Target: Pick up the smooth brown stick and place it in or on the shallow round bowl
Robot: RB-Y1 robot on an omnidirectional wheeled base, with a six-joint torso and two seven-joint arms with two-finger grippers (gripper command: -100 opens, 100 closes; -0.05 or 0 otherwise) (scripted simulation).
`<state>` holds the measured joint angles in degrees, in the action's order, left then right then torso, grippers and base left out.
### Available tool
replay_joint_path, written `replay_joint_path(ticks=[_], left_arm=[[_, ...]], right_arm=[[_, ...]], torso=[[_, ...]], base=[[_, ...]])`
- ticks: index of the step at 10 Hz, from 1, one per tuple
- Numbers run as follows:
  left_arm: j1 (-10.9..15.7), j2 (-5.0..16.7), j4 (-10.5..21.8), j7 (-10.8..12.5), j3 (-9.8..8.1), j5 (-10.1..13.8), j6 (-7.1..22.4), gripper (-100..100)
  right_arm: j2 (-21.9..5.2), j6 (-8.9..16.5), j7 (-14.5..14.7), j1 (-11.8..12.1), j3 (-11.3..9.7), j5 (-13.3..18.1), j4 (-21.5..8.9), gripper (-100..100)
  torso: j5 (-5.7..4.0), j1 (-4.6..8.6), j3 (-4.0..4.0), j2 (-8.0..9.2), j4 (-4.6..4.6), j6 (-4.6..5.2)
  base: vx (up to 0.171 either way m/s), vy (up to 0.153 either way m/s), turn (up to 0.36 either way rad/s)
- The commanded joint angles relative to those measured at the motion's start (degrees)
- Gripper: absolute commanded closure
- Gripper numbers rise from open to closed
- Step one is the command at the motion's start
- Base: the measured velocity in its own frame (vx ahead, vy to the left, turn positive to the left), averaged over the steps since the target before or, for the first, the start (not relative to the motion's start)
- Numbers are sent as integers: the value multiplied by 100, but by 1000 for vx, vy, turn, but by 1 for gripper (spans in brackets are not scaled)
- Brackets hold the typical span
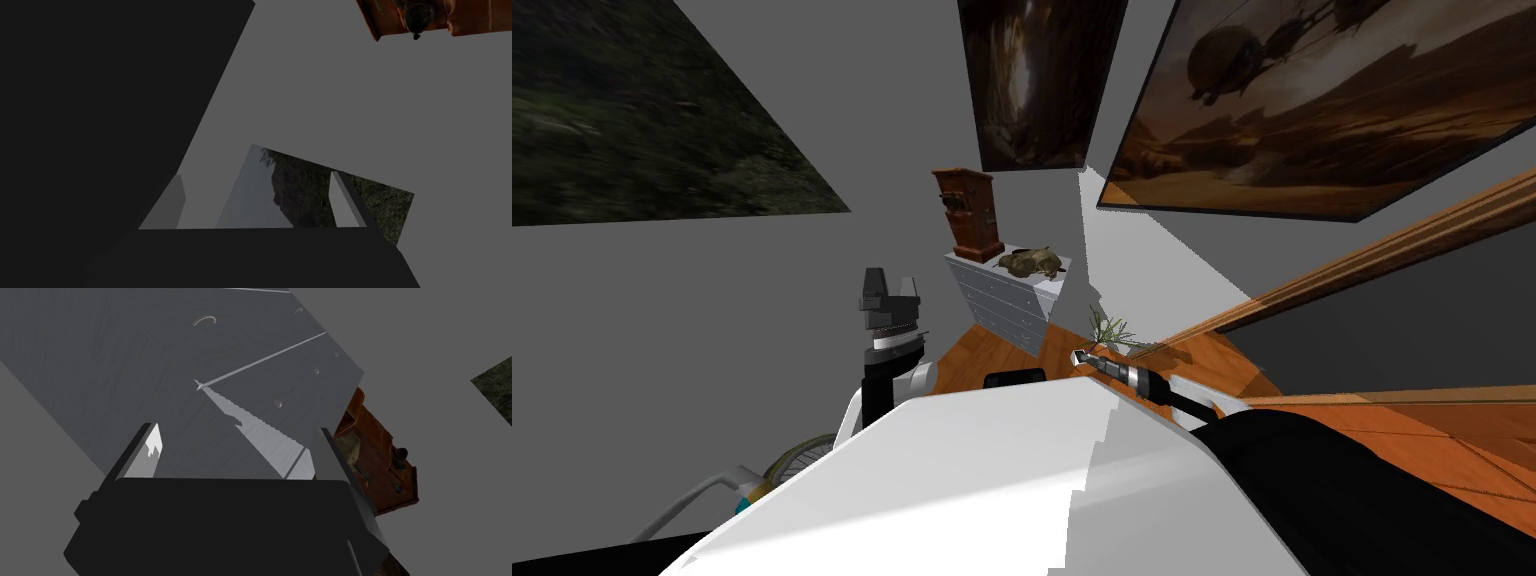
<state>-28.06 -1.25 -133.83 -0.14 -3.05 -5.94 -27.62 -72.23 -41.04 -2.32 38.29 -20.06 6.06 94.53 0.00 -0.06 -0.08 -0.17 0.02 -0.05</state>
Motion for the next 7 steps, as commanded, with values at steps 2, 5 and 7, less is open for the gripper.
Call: replay_joint_path(ticks=[2,5,7], left_arm=[[-1,0,0,0,0,0,0,0],[-1,0,0,0,-1,0,0,0],[0,0,0,0,0,0,0,0]], right_arm=[[-391,-27,-22,54,-23,13,-23,-100],[-871,-166,-73,82,-109,56,-240,-100],[-1205,-304,-125,103,-191,98,-457,-100]], torso=[[1,0,-3,-4,1,3],[1,-2,-3,-5,1,4],[0,-4,-4,-8,2,-1]], base=[[34,3,78],[37,8,109],[54,12,184]])
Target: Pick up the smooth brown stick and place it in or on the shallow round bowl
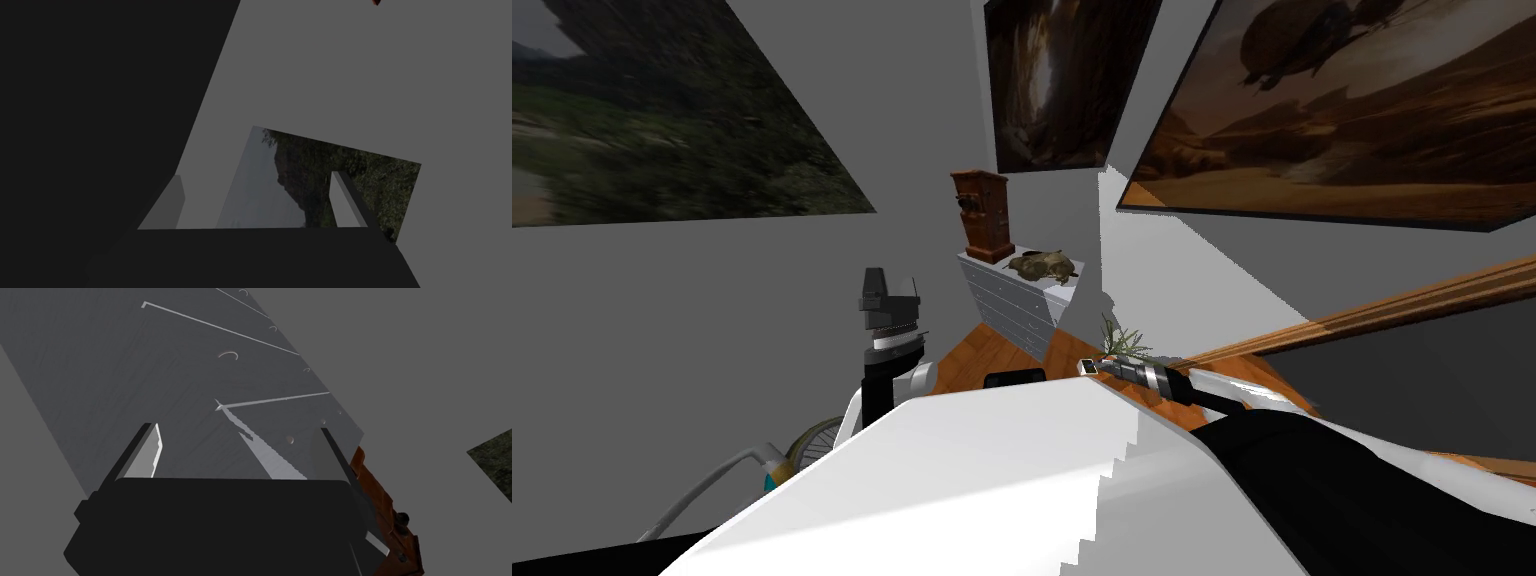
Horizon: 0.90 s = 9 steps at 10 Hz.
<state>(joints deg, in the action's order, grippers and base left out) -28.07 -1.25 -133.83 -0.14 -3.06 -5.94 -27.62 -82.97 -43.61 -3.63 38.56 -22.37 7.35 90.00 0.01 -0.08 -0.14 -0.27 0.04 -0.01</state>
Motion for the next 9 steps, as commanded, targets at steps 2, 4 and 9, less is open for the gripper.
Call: replay_joint_path(ticks=[2,4,9], left_arm=[[0,0,0,0,0,0,0,0],[0,0,0,0,0,0,0,0],[0,0,0,0,0,0,0,0]], right_arm=[[-448,-183,-46,92,-38,9,-218,-100],[-736,-183,-46,92,-38,9,-218,-100],[-1587,-446,-149,120,-189,90,-634,-100]], torso=[[-1,2,5,9,-2,3],[0,-1,0,0,0,1],[0,0,1,2,-1,-2]], base=[[39,1,113],[43,4,53],[51,-2,140]])
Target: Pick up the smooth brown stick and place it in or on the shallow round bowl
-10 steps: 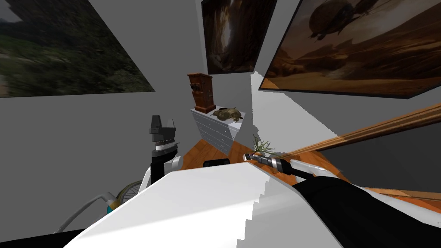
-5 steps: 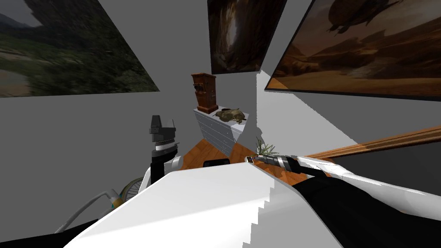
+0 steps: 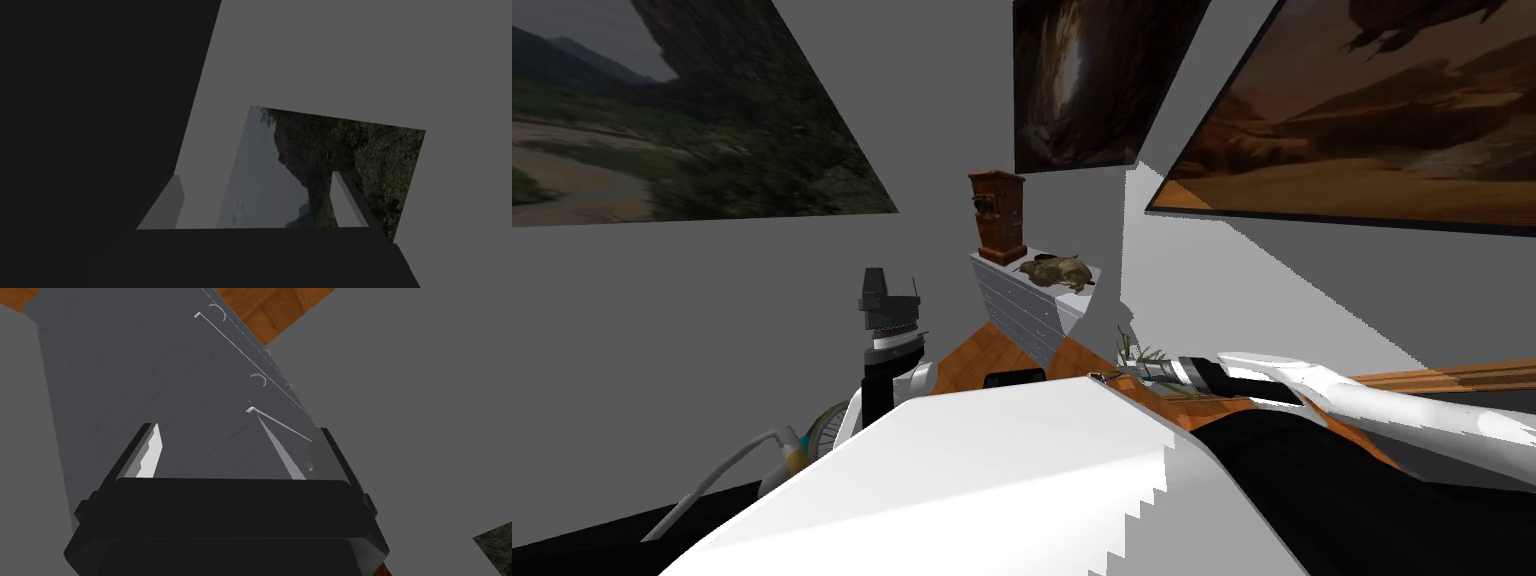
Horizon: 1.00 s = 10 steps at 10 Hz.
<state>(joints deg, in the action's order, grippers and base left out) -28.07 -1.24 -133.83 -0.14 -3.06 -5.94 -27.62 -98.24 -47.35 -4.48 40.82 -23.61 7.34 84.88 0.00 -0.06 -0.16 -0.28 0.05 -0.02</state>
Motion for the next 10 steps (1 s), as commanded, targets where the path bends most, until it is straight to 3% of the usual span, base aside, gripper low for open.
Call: replay_joint_path(ticks=[1,3,6,8,10], left_arm=[[0,0,0,0,0,0,0,0],[-1,0,0,0,0,0,0,0],[0,0,0,0,0,0,0,0],[0,0,0,0,0,0,0,0],[1,0,0,0,0,0,0,0]], right_arm=[[-286,-194,-114,-92,-137,130,-286,-100],[-521,-194,-114,-92,-137,130,-319,-100],[-1112,-425,-211,-69,-271,208,-682,-100],[-1293,-425,-211,-69,-271,208,-682,-100],[-1642,-536,-256,-61,-330,245,-844,-100]], torso=[[0,0,0,0,0,0],[0,0,-4,-6,2,3],[-1,-3,4,6,-2,4],[-1,-3,-1,-1,0,4],[0,-6,6,10,-2,-1]], base=[[76,-11,269],[48,-9,45],[47,-2,197],[40,-14,60],[33,-5,178]])
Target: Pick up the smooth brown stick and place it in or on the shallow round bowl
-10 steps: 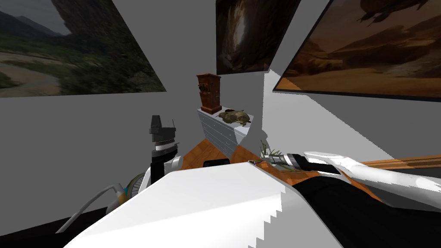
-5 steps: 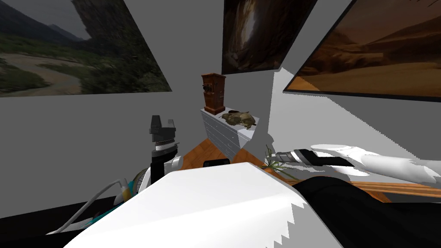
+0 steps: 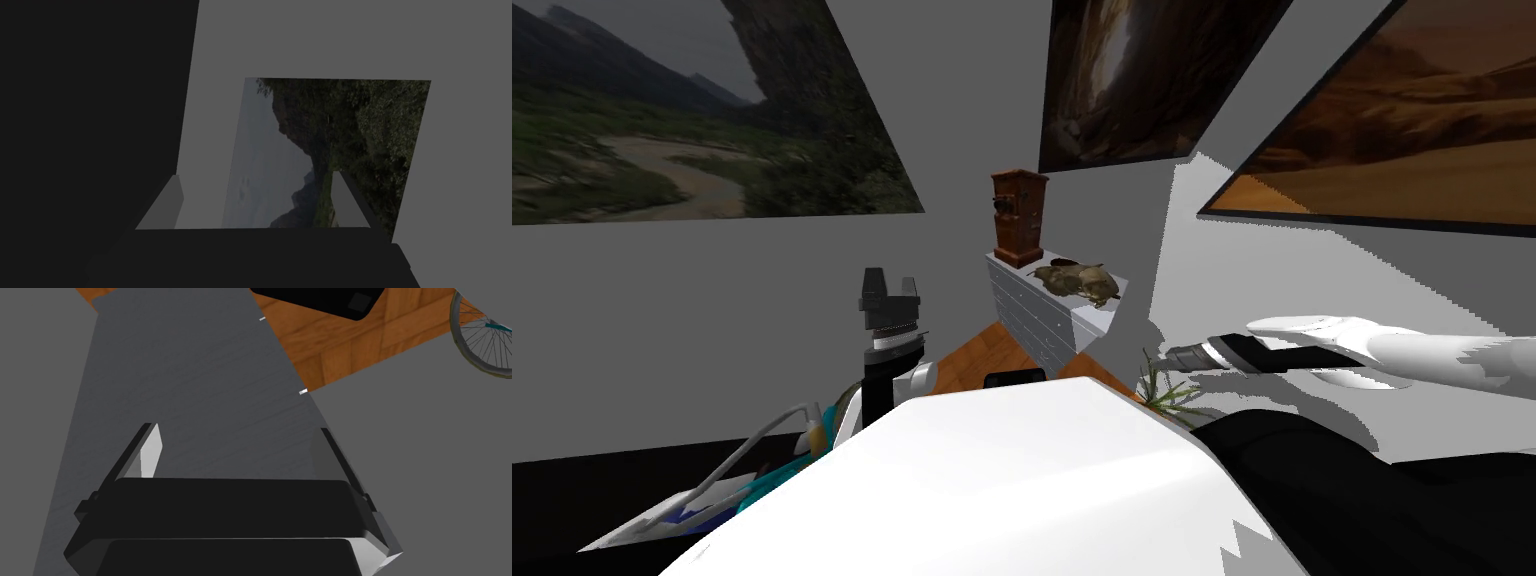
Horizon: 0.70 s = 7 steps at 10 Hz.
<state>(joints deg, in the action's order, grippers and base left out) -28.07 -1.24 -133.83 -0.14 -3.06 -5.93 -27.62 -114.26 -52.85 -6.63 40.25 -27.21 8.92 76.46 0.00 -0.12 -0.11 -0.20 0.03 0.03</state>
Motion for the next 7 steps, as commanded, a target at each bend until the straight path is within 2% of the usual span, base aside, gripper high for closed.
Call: replay_joint_path(ticks=[1,2,3,5,6,7], left_arm=[[0,0,0,0,0,0,0,0],[1,0,0,0,0,0,0,0],[1,0,0,0,0,0,0,0],[0,0,0,0,0,0,0,0],[1,0,0,0,1,0,0,0],[0,0,0,0,0,0,0,0]], right_arm=[[-286,-92,-83,3,-25,124,-152,-100],[-501,-193,-123,7,-74,158,-289,-100],[-652,-193,-123,7,-74,158,-289,-100],[-1089,-379,-196,0,-148,219,-523,-100],[-1139,-379,-196,0,-148,219,-523,-100],[-1333,-464,-229,-8,-173,242,-614,-100]], torso=[[0,0,0,0,0,0],[1,-3,-4,-6,2,-7],[2,-1,-7,-12,4,-7],[1,-4,-2,-3,1,-3],[2,-9,-4,-7,2,-6],[0,-8,-2,-3,0,4]], base=[[51,-2,238],[56,-13,353],[45,-18,131],[40,3,252],[40,-1,127],[39,0,181]])
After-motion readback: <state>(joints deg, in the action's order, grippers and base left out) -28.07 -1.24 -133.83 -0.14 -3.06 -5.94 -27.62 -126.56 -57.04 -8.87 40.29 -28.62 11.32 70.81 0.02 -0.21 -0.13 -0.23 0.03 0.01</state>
